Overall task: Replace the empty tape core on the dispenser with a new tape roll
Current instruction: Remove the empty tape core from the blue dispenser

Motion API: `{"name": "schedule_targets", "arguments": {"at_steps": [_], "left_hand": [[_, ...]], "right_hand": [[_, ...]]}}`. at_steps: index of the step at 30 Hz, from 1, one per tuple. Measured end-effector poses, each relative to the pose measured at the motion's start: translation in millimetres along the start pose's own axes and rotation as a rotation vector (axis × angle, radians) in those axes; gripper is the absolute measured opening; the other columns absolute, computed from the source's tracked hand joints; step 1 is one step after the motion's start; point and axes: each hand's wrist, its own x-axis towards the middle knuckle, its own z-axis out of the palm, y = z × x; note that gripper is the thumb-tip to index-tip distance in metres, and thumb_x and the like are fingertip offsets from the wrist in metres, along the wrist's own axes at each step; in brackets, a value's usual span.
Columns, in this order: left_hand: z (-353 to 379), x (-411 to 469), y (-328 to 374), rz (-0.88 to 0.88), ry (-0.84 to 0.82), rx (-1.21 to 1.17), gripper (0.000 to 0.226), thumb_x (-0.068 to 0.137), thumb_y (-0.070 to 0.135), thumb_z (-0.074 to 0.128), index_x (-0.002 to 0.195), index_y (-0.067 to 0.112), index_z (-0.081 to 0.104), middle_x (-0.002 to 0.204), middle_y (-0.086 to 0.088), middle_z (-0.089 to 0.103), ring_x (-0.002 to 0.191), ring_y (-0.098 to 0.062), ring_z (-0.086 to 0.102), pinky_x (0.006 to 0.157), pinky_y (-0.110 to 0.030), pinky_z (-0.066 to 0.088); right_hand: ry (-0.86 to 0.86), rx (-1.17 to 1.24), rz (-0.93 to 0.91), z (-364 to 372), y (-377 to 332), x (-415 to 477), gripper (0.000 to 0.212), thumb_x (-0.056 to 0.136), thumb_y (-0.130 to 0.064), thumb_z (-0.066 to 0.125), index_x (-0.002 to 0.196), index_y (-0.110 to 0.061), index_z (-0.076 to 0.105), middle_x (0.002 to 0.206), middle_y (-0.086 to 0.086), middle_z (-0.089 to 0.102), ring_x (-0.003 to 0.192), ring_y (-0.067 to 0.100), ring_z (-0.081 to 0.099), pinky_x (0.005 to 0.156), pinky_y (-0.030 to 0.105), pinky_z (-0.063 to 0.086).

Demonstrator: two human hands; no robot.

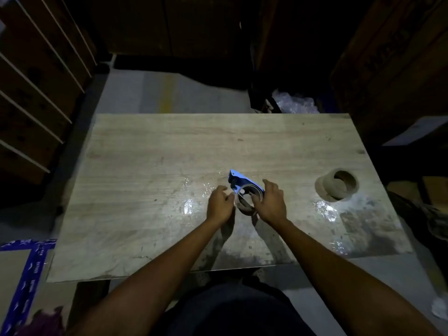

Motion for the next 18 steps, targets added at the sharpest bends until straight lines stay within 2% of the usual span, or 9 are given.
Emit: {"name": "schedule_targets", "arguments": {"at_steps": [2,4,6,7,9,12,15,18], "left_hand": [[5.5,0.8,-0.1,-0.151,-0.067,-0.095,0.031,0.097,0.028,0.057,0.118,0.006,0.063,0.115,-0.011,0.066,0.103,-0.029,0.063,0.087,-0.036,0.05],[8.9,-2.2,-2.0,-0.284,-0.124,-0.282,0.024,0.095,0.027,0.058,0.098,0.005,0.068,0.092,-0.012,0.067,0.084,-0.028,0.063,0.076,-0.036,0.05],[7.1,-5.1,-4.7,-0.385,-0.17,-0.501,0.023,0.097,0.025,0.056,0.09,0.005,0.066,0.076,-0.011,0.06,0.064,-0.022,0.056,0.062,-0.034,0.046],[5.6,-4.1,-5.7,-0.419,-0.185,-0.572,0.024,0.099,0.026,0.053,0.091,0.006,0.064,0.074,-0.009,0.058,0.061,-0.02,0.054,0.06,-0.032,0.045],[3.7,-3.0,-5.6,-0.457,-0.219,-0.654,0.03,0.103,0.034,0.047,0.093,0.01,0.062,0.084,-0.007,0.063,0.074,-0.021,0.06,0.07,-0.035,0.05],[3.8,-0.8,-6.9,-0.48,-0.287,-0.708,0.033,0.104,0.041,0.043,0.099,0.013,0.06,0.105,-0.007,0.066,0.107,-0.03,0.06,0.088,-0.041,0.05],[2.2,-1.0,-6.3,-0.485,-0.301,-0.718,0.036,0.103,0.042,0.045,0.105,0.01,0.06,0.11,-0.007,0.065,0.114,-0.03,0.058,0.094,-0.044,0.048],[0.1,6.7,-5.7,-0.486,-0.28,-0.76,0.041,0.102,0.04,0.048,0.116,0.003,0.058,0.112,-0.009,0.065,0.112,-0.03,0.059,0.095,-0.045,0.049]], "right_hand": [[-0.026,0.018,0.035,3.3,-4.0,0.4,0.071,0.09,-0.044,0.06,0.148,-0.01,0.037,0.146,0.017,0.044,0.13,0.039,0.04,0.1,0.046,0.042],[-0.098,0.035,0.05,6.7,-9.3,-0.7,0.084,0.081,-0.056,0.058,0.149,-0.012,0.035,0.146,0.017,0.043,0.129,0.039,0.04,0.099,0.046,0.042],[-0.158,-0.005,0.042,13.6,-11.5,0.1,0.1,0.074,-0.063,0.064,0.153,-0.016,0.025,0.152,0.017,0.034,0.134,0.04,0.035,0.101,0.05,0.041],[-0.192,-0.061,0.038,16.9,-11.9,1.2,0.107,0.073,-0.062,0.07,0.155,-0.018,0.018,0.156,0.017,0.026,0.137,0.042,0.031,0.102,0.052,0.041],[-0.21,-0.192,0.019,24.4,-11.4,2.6,0.114,0.072,-0.057,0.076,0.157,-0.024,0.008,0.159,0.017,0.017,0.138,0.042,0.027,0.101,0.052,0.043],[-0.128,-0.258,0.009,33.0,-10.9,3.6,0.101,0.079,-0.054,0.071,0.155,-0.03,0.009,0.152,0.02,0.026,0.129,0.041,0.037,0.094,0.05,0.049],[-0.085,-0.253,0.003,30.8,-11.7,4.0,0.079,0.084,-0.062,0.059,0.15,-0.037,0.023,0.136,0.018,0.038,0.117,0.038,0.045,0.083,0.046,0.052],[-0.068,-0.176,0.01,24.2,-14.5,4.4,0.068,0.084,-0.063,0.058,0.143,-0.04,0.034,0.126,0.017,0.043,0.111,0.039,0.048,0.078,0.043,0.05]]}}
